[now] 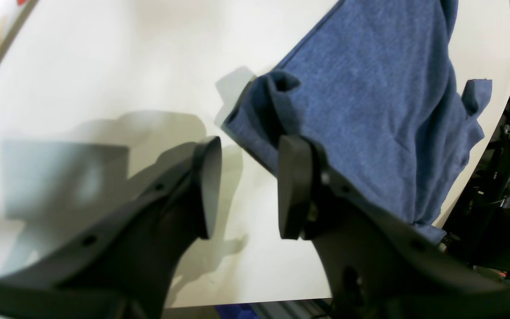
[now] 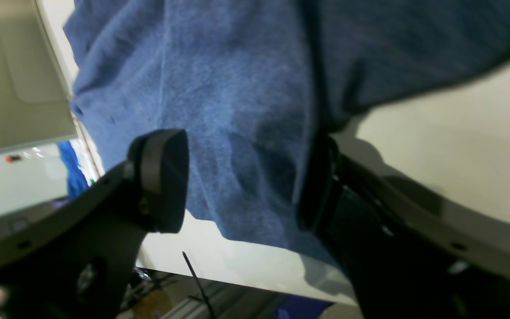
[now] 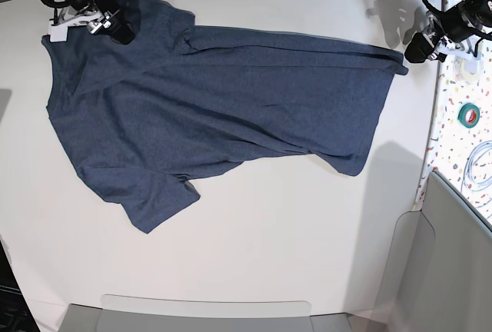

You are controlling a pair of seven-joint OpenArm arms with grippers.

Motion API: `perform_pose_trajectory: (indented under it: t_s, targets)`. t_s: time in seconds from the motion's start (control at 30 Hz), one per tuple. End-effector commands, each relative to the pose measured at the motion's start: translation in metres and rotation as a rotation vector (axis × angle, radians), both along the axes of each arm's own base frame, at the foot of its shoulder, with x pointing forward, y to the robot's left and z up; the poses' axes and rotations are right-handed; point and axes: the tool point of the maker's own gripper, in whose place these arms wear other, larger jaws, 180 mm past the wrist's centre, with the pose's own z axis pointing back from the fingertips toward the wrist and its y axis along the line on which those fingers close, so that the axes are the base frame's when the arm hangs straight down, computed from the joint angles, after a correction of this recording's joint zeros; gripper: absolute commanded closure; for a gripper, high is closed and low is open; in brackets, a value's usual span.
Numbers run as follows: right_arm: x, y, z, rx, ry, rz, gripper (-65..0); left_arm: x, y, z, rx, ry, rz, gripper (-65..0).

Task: Layout the t-shirt on the table in an organized manner, then fold the t-shirt properly
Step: 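Release the shoulder and move the right gripper inward over the collar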

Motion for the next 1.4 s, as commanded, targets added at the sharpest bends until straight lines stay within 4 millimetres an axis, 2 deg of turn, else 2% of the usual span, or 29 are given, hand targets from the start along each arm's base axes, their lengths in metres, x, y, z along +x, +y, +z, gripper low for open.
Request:
perform_pose_trajectory:
  t_s: [0.0,0.07,0.13,0.3,0.37,0.5,0.8,0.93,1.03,1.13,1.27,1.37]
  targets:
    - [-0.005,0.001,-0.005,-0.022,0.033,0.022,-37.8,0.004,0.005,0.010,0.016,-0.023,-0.010,-21.5]
    - [-0.006,0.006,-0.005,-0.015,0.036,0.036,-37.4,0.004,0.005,0.010,0.016,-0.023,-0.010,-21.5]
    - [-0.003,0.012,-0.005,-0.007,0.032,0.056,-33.0,0.004,0.005,0.010,0.016,-0.023,-0.010,-21.5]
    - [0.000,0.021,-0.005,0.006,0.026,0.087,-6.4,0.004,0.005,0.010,0.016,-0.023,-0.010,-21.4]
    - [0.003,0.022,-0.002,0.013,0.012,0.086,0.0,0.004,0.005,0.010,0.016,-0.023,-0.010,-21.4]
    - [0.019,0.028,0.014,0.074,-0.077,0.078,-1.2,0.004,0.005,0.010,0.016,-0.023,-0.010,-21.4]
    - [0.078,0.038,0.046,0.110,-0.252,0.072,-2.4,0.004,0.004,0.009,0.015,-0.021,-0.016,-21.4]
    - [0.097,0.047,0.051,0.085,-0.272,0.110,-2.4,0.005,0.004,0.010,0.017,-0.022,-0.017,-21.4]
    - [0.096,0.060,0.047,0.086,-0.252,0.154,-2.4,0.004,0.004,0.010,0.017,-0.020,-0.018,-21.4]
    - [0.083,0.070,0.035,0.087,-0.201,0.186,-2.3,0.004,0.004,0.010,0.017,-0.020,-0.018,-21.4]
    - [0.062,0.070,0.023,0.093,-0.144,0.187,-2.2,0.004,0.004,0.009,0.017,-0.020,-0.019,-21.4]
    - [0.046,0.063,0.014,0.074,-0.097,0.193,-2.3,0.004,0.004,0.009,0.017,-0.018,-0.019,-21.4]
